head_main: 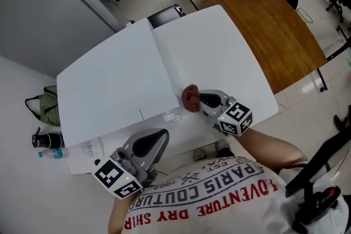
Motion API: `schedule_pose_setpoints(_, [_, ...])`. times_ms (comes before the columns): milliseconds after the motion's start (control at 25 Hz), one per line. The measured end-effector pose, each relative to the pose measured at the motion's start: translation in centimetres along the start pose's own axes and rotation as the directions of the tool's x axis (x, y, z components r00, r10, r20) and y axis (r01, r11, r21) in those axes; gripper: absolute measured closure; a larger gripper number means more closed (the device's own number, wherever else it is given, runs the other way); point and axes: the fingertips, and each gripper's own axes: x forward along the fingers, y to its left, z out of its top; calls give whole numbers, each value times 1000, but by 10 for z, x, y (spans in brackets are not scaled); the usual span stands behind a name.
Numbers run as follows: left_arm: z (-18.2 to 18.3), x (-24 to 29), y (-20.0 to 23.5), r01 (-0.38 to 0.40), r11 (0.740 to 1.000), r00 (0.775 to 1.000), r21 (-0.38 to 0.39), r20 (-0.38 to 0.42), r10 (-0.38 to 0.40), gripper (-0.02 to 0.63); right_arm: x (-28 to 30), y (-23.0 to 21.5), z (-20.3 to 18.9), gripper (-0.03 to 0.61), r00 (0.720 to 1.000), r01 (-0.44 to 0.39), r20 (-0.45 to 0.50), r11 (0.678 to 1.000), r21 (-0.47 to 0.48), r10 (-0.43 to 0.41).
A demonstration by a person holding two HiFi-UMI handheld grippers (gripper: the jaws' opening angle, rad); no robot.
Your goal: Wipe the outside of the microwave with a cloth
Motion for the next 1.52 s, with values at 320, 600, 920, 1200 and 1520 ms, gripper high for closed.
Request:
schedule_pose_setpoints(320, [-2,-16,11,-69,997,998,-23,12,69,612,42,-28,20,543,1000,-18,-6,999,-48,18])
schedule_pose_setpoints(600, [-1,-29,22,-141,989,989,-36,28,142,612,83,-68,44,543,1000,-9,-14,994,-106,8])
schedule_pose_setpoints(920, [-8,-51,32,-247,966,967,-81,47,251,612,127,-109,58,543,999,10,-38,993,-122,-14])
schedule_pose_setpoints(1200, [-13,-64,36,-306,946,948,-105,53,313,612,151,-138,67,543,997,54,-48,993,-108,-59])
schedule_pose_setpoints(1520, [-19,-71,38,-344,932,935,-117,55,352,612,175,-160,76,543,991,98,-76,984,-149,-110])
